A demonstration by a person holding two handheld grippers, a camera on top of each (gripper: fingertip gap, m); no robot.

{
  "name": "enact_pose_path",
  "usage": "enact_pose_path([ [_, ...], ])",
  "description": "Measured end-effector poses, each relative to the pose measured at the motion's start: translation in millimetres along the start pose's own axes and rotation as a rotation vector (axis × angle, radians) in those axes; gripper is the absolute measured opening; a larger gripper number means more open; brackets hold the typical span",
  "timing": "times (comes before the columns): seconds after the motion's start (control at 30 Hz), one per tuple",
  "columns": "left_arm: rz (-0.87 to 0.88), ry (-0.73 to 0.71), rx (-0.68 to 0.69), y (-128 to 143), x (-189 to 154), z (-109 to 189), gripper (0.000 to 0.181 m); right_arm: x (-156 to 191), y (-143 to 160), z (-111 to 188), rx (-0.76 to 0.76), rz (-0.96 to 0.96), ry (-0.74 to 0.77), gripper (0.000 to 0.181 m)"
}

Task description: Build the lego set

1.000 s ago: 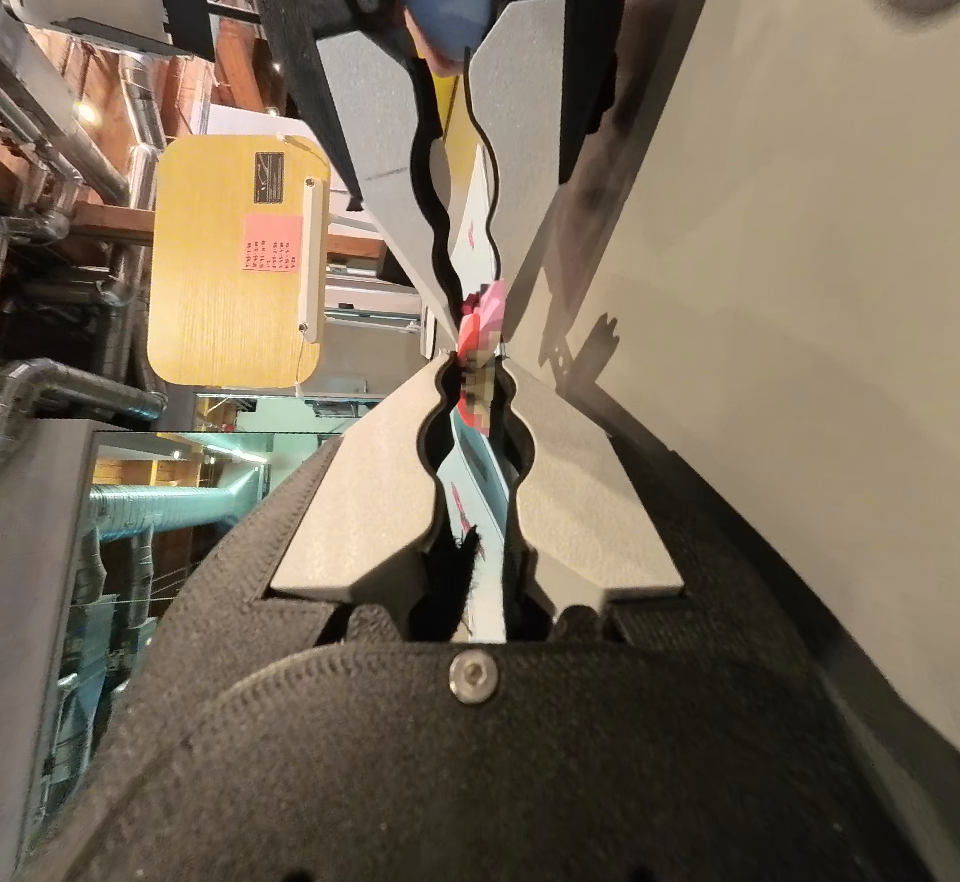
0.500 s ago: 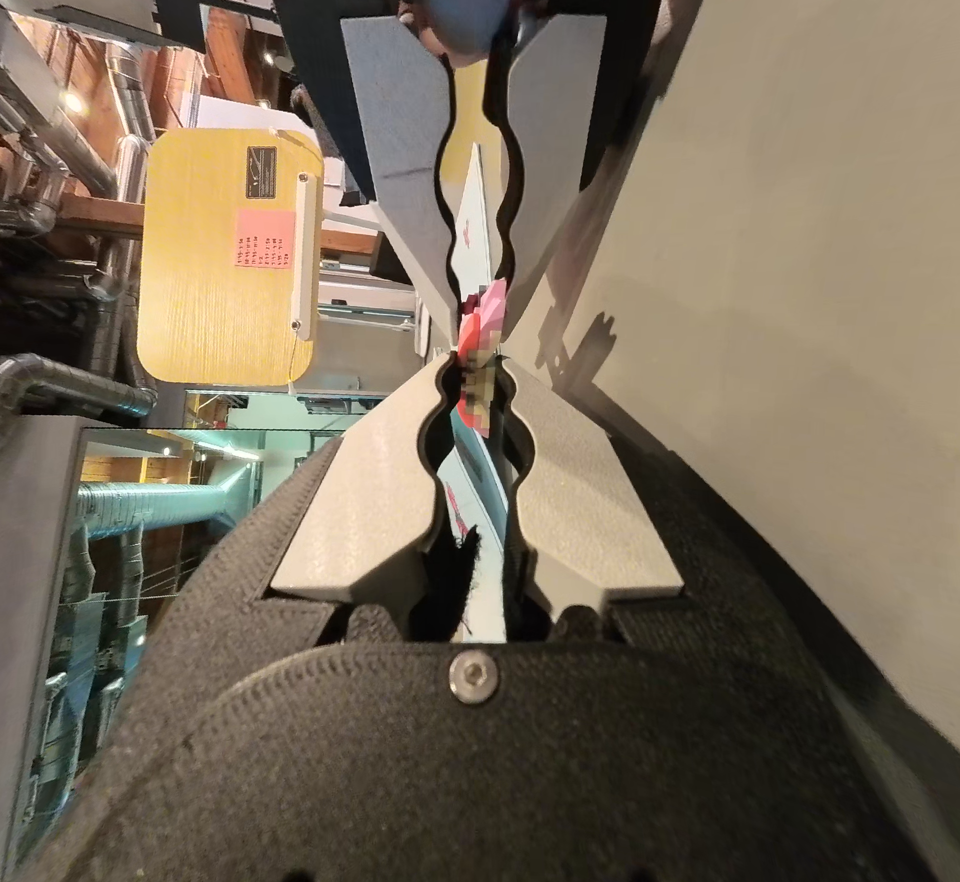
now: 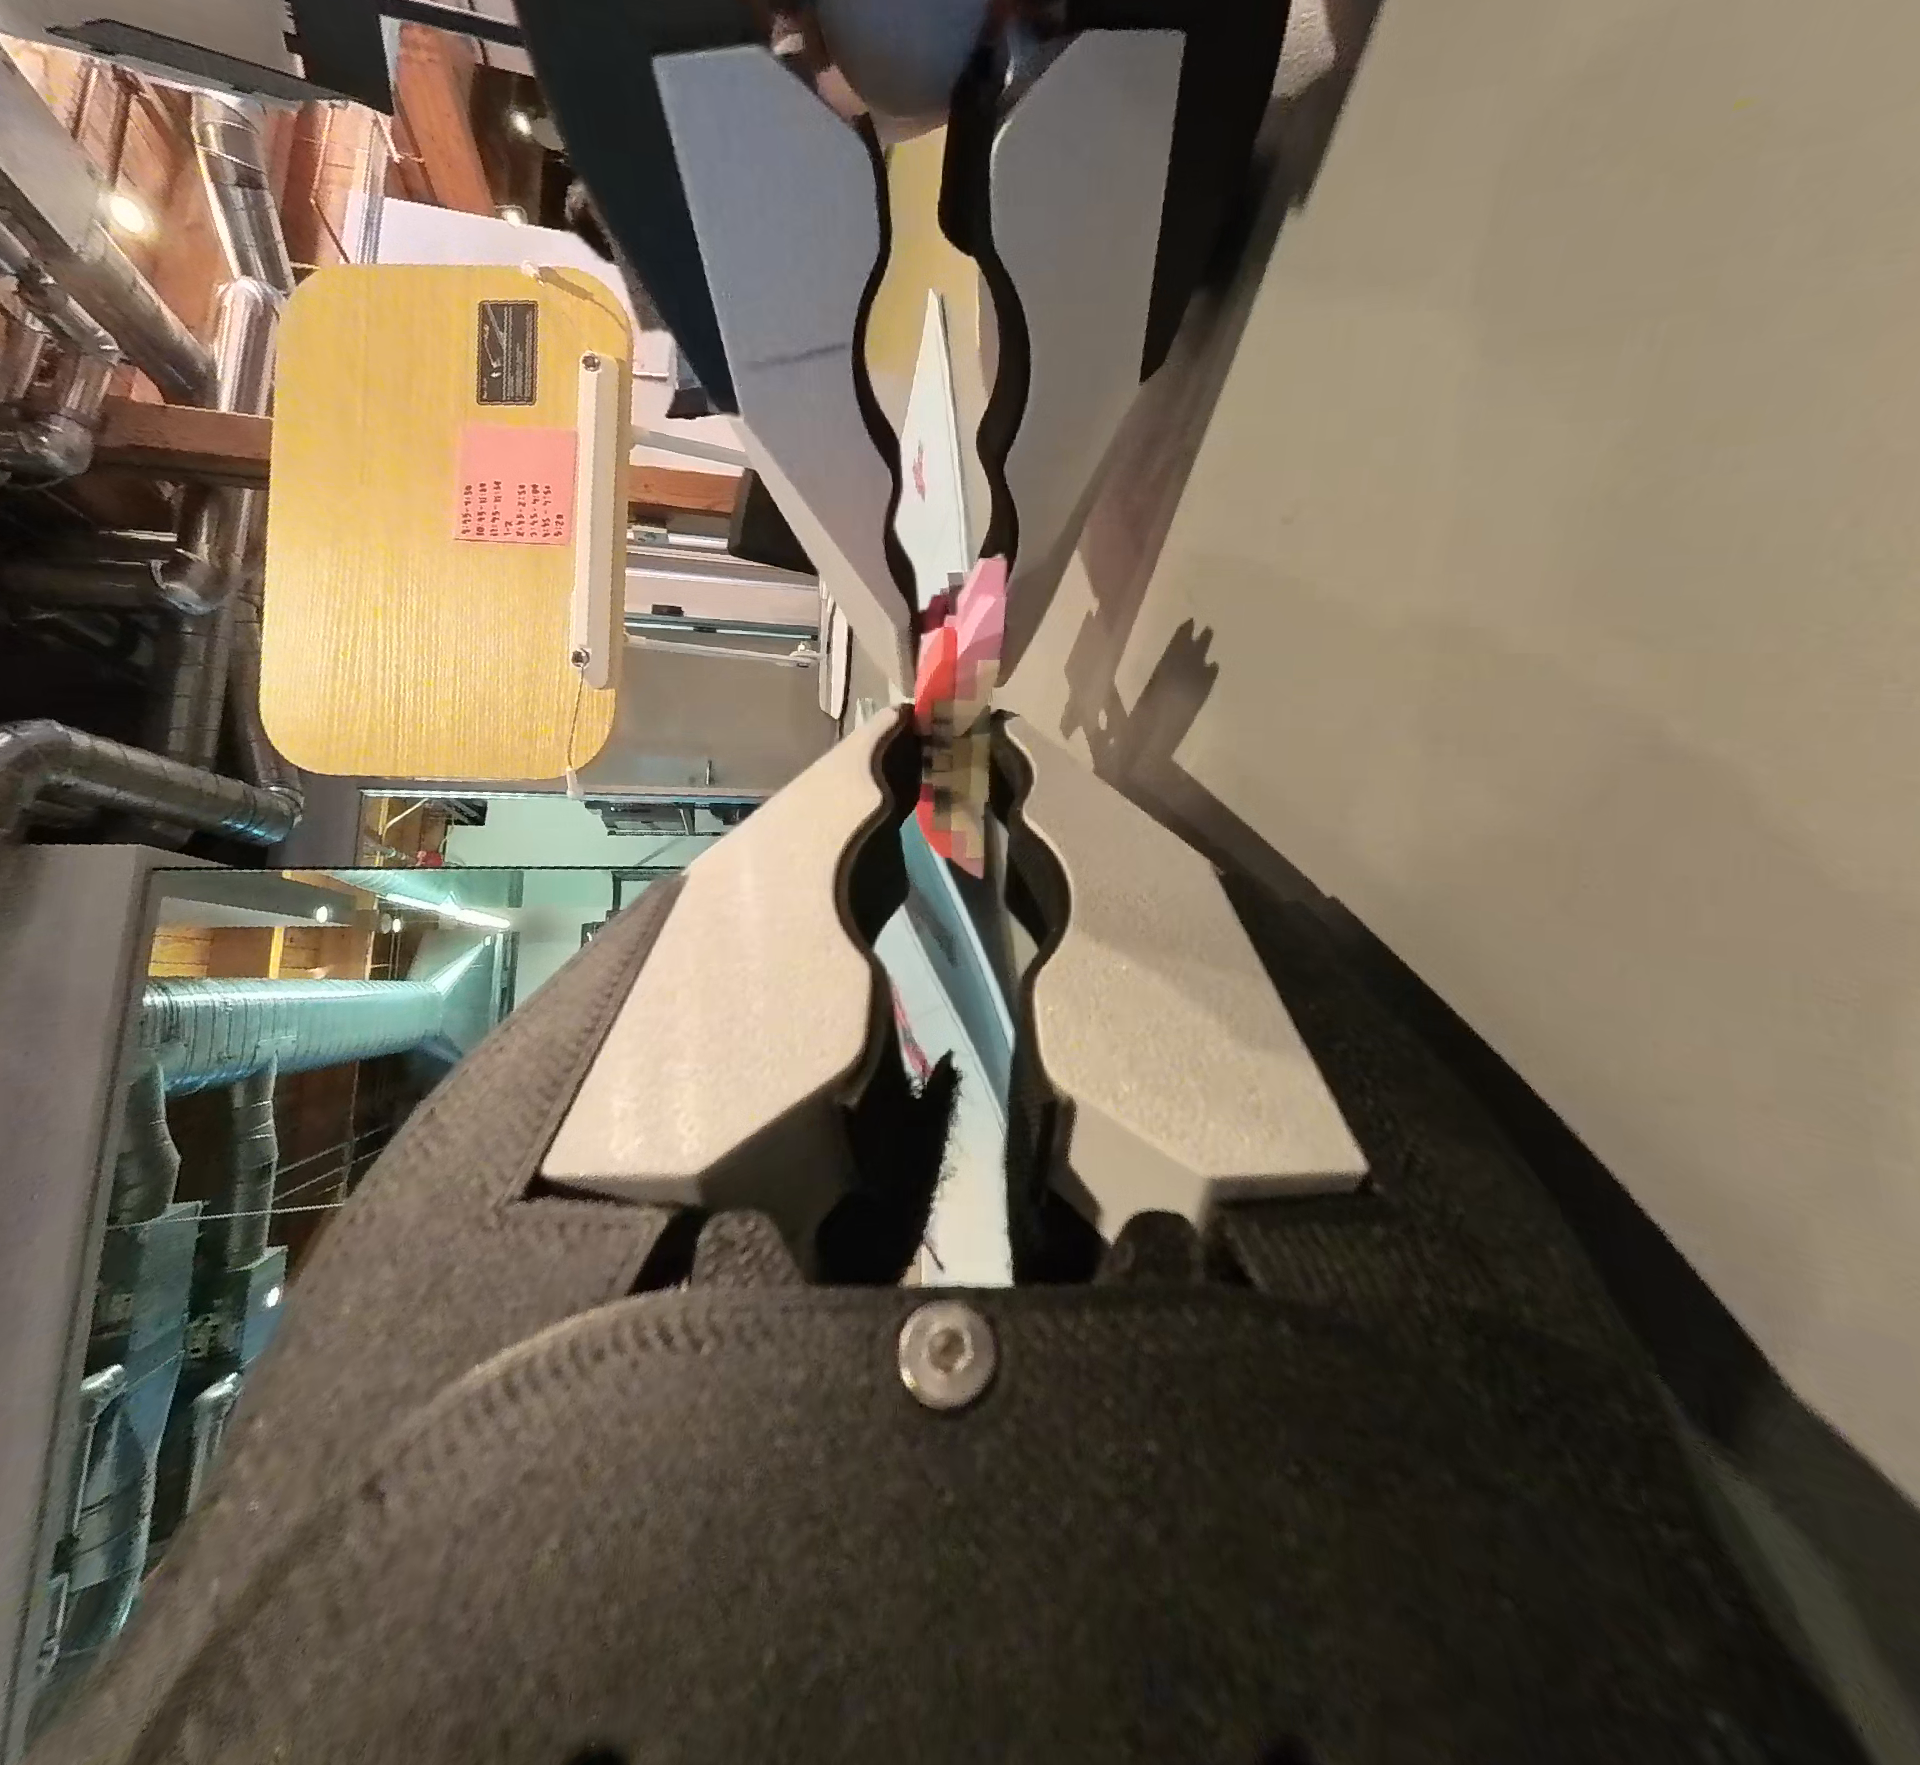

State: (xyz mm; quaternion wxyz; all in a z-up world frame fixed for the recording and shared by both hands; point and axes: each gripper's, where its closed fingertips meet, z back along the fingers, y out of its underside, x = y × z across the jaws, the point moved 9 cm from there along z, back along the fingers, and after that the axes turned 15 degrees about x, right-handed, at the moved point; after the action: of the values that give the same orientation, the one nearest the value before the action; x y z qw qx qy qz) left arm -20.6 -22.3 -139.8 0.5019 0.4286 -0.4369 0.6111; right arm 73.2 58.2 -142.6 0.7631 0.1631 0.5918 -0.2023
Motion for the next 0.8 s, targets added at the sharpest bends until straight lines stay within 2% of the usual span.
enact_pose_path([
  [0.2, -0.034, 0.009, 0.008, -0.6, -4.0, -0.6, 0.013, 0.9, -0.5, -0.9, 0.013, 0.003, -0.057, 0.012],
  [0.43, 0.012, 0.008, 0.003, -0.3, 0.7, 0.0, 0.012, -4.6, 2.5, -1.2, -0.021, -0.133, -0.098, 0.011],
  [0.8, 0.014, 0.008, 0.02, 0.1, 0.8, -0.6, 0.012, 0.6, 0.2, -2.5, 0.009, 0.041, 0.016, 0.013],
])
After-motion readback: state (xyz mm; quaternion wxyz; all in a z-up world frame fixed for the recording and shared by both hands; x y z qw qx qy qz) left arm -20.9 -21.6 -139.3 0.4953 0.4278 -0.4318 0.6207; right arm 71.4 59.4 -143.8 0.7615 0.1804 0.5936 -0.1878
